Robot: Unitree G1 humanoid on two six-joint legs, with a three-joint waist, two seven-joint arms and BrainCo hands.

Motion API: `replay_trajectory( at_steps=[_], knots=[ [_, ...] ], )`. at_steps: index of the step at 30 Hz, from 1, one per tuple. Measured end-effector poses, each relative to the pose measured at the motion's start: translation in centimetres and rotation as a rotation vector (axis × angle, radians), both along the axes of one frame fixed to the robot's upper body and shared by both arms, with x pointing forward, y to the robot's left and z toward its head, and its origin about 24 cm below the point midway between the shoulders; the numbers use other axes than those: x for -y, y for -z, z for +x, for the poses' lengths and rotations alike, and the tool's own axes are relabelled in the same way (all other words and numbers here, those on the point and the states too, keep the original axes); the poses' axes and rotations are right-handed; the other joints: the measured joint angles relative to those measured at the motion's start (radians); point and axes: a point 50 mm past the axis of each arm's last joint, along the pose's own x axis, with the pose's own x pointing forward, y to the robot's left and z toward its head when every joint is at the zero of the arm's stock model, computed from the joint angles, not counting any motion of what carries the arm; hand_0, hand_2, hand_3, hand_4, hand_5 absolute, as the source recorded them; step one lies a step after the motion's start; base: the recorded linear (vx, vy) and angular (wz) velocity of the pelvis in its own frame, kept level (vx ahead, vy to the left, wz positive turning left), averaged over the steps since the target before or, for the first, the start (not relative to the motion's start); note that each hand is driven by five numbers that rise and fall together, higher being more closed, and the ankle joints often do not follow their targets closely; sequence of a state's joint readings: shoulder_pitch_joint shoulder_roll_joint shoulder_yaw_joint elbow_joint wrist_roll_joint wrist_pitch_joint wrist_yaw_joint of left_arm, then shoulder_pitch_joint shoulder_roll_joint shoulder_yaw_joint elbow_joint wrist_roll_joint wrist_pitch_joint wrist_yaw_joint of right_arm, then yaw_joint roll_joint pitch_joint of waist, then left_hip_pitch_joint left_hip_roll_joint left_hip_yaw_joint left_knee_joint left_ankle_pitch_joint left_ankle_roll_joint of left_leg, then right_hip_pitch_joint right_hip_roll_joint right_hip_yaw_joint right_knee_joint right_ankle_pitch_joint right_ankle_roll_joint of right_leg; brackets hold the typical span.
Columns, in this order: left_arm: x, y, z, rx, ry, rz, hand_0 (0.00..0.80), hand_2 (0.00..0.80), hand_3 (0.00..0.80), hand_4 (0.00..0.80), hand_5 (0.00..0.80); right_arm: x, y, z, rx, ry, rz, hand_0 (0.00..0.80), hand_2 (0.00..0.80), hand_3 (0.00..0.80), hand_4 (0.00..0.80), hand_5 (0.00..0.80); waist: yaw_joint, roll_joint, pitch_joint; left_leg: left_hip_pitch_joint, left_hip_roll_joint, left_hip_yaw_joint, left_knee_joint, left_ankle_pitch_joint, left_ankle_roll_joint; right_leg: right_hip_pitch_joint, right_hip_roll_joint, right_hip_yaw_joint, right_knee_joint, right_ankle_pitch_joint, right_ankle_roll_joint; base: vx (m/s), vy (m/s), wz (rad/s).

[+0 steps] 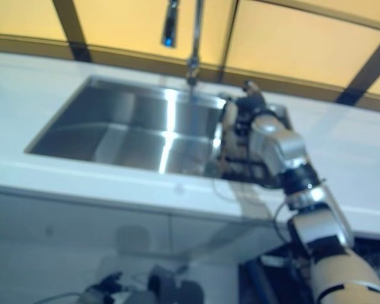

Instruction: Take plates into dishwasher

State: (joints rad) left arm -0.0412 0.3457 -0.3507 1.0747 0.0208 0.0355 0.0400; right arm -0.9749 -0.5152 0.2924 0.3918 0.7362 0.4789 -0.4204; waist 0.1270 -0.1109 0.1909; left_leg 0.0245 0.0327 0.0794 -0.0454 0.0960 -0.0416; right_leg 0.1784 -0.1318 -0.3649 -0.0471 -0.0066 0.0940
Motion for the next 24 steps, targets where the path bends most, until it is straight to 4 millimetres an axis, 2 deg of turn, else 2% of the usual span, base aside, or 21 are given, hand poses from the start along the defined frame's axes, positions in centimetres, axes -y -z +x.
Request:
replay_trajectory(
  at_steps=[13, 24],
  knots=[
    [0.13, 0.03, 0.02, 0.0, 0.0, -0.003, 0.0, 0.0, 0.0, 0.0, 0.0, 0.49, 0.23, 0.0, -0.016, 0.082, -0.007, 0.0, 0.0, 0.0, 0.0, 0.0, -0.001, -0.007, -0.005, 0.001, 0.0, 0.001, 0.001, 0.001, 0.001, -0.001, -0.001, 0.002, 0.006, 0.0, 0.0, 0.001, 0.01, 0.0],
    [0.18, 0.07, 0.03, -0.014, 0.01, 0.004, 0.0, 0.0, 0.0, 0.0, 0.0, 0.2, 0.91, 0.11, -0.062, 0.046, -0.012, 0.0, 0.0, 0.0, 0.0, 0.0, -0.002, -0.021, -0.014, 0.0, 0.002, 0.006, 0.002, 0.001, 0.002, -0.009, -0.002, 0.01, 0.015, 0.0, 0.0, 0.0, 0.0, 0.0]
  ],
)
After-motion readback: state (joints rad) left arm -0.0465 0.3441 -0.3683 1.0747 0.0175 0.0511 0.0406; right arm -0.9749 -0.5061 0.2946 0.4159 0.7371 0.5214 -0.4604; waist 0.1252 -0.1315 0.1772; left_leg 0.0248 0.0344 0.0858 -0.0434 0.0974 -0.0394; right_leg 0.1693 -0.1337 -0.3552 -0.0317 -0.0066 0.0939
